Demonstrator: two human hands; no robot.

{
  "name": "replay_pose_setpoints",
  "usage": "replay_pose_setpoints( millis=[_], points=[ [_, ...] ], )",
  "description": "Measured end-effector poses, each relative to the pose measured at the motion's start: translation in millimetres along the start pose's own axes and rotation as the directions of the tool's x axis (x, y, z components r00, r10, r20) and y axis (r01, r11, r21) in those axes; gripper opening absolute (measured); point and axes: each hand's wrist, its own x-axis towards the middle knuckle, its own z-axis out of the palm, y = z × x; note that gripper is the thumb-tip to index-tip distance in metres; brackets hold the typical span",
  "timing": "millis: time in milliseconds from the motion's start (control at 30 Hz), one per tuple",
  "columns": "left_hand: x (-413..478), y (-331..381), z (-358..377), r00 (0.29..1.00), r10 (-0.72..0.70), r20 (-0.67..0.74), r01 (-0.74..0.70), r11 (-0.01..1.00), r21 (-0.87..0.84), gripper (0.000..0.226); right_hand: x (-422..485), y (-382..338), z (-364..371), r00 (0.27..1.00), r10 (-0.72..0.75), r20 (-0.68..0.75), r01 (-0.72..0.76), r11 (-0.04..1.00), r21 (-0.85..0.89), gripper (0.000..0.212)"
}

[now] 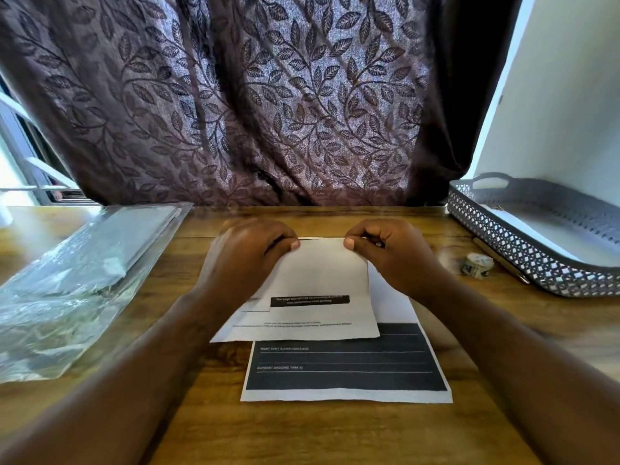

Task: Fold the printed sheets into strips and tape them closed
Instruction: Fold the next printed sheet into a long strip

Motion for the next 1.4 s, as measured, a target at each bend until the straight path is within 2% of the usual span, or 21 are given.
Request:
replay_pose_setpoints(
  millis=[267,433,500,633,700,800,833,867,933,967,1000,1067,1167,1233,1300,1367,1400],
  points=[
    [-4,-25,0,0.994,-0.112,0.02,0.11,0.992,0.059,0.026,0,23,-14,0.996,0.083,-0.007,-0.083,0.995,0.056,0.01],
    [-10,-37,6,0.972,-0.233,0.019,0.232,0.971,0.05,0.014,-2,40,-23,0.985,0.16,-0.066,-0.153,0.984,0.092,0.011],
    [-12,-39,6,0.955,-0.296,-0.012,0.296,0.955,0.033,0.012,-2,46,-24,0.977,0.2,-0.068,-0.192,0.976,0.103,0.008],
    [-10,-41,8,0.904,-0.427,-0.014,0.426,0.904,-0.046,0.024,-2,51,-23,0.974,0.221,-0.056,-0.215,0.972,0.098,0.008],
    [-8,-40,7,0.894,-0.449,0.002,0.447,0.891,-0.078,0.026,-2,50,-22,0.971,0.237,-0.032,-0.23,0.961,0.15,0.008],
    [-7,-34,4,0.876,-0.483,0.016,0.48,0.865,-0.148,0.025,-2,50,-22,0.952,0.307,0.0,-0.29,0.901,0.322,0.012],
    [-6,-31,4,0.86,-0.51,0.024,0.5,0.831,-0.243,0.023,-2,49,-23,0.945,0.328,-0.001,-0.306,0.882,0.358,0.012],
    [-5,-27,4,0.834,-0.548,0.061,0.524,0.753,-0.398,0.024,-2,49,-23,0.941,0.339,-0.008,-0.311,0.871,0.38,0.013],
    [-4,-19,2,0.784,-0.583,0.211,0.55,0.497,-0.671,0.04,-1,47,-25,0.933,0.36,-0.017,-0.315,0.837,0.447,0.014],
    [-5,-17,3,0.777,-0.558,0.291,0.56,0.402,-0.725,0.043,0,46,-25,0.926,0.377,-0.017,-0.32,0.81,0.491,0.012],
    [-6,-15,4,0.774,-0.526,0.354,0.575,0.348,-0.741,0.041,0,45,-26,0.921,0.389,-0.016,-0.324,0.787,0.525,0.01],
    [-7,-13,7,0.762,-0.491,0.421,0.603,0.304,-0.737,0.029,0,44,-27,0.916,0.4,-0.023,-0.323,0.772,0.547,0.008],
    [-7,-13,8,0.732,-0.524,0.436,0.61,0.219,-0.762,0.019,0,41,-27,0.916,0.4,-0.028,-0.312,0.753,0.579,0.015],
    [-5,-11,5,0.705,-0.565,0.429,0.598,0.147,-0.788,0.021,0,40,-26,0.902,0.432,0.013,-0.319,0.644,0.695,0.029],
    [-3,-10,2,0.664,-0.601,0.444,0.553,-0.005,-0.833,0.021,0,43,-28,0.901,0.43,0.059,-0.321,0.569,0.757,0.036],
    [-3,-12,-3,0.643,-0.608,0.466,0.468,-0.169,-0.867,0.021,2,46,-26,0.912,0.387,0.133,-0.342,0.542,0.768,0.031],
    [-2,-12,-3,0.635,-0.61,0.474,0.442,-0.216,-0.871,0.022,1,49,-26,0.918,0.354,0.18,-0.356,0.531,0.769,0.032]
  ],
)
